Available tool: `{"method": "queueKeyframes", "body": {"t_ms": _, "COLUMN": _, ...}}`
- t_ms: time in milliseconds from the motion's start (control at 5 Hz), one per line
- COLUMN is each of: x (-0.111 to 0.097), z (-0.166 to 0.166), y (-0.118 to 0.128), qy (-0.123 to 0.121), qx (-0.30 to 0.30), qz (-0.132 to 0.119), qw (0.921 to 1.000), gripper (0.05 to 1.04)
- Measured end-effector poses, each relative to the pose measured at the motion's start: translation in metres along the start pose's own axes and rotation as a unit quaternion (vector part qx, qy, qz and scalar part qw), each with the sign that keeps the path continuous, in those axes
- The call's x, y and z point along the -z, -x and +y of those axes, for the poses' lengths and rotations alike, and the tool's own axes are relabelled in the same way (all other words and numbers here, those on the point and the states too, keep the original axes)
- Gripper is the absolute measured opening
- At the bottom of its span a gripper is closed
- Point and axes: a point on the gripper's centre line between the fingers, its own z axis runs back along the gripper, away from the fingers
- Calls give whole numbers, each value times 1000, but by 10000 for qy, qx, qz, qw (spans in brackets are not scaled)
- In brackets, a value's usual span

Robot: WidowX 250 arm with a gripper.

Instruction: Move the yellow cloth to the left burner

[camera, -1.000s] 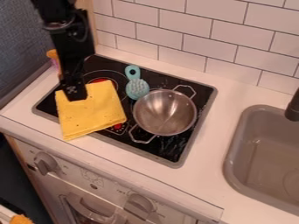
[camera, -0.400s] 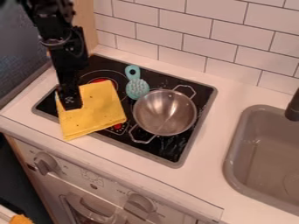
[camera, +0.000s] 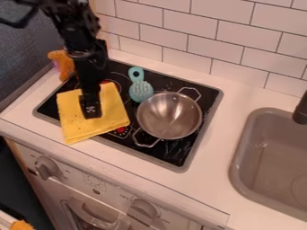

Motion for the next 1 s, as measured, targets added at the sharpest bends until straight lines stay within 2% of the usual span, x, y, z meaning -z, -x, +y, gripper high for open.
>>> {"method": "queueKeyframes", "body": {"t_ms": 200, "x": 14, "z": 3, "y": -6, "qy": -72, "qx": -106, "qz": -187, "qw": 9997, "gripper": 1001}}
{"method": "queueKeyframes", "body": {"t_ms": 600, "x": 21, "z": 18, "y": 1, "qy": -177, "qx": -226, "qz": -92, "qw": 9995, "gripper": 1001}}
{"method": "queueKeyframes", "body": {"t_ms": 1000, "x": 26, "z": 45, "y": -9, "qy": -246, "qx": -267, "qz": -175, "qw": 9992, "gripper": 1001}}
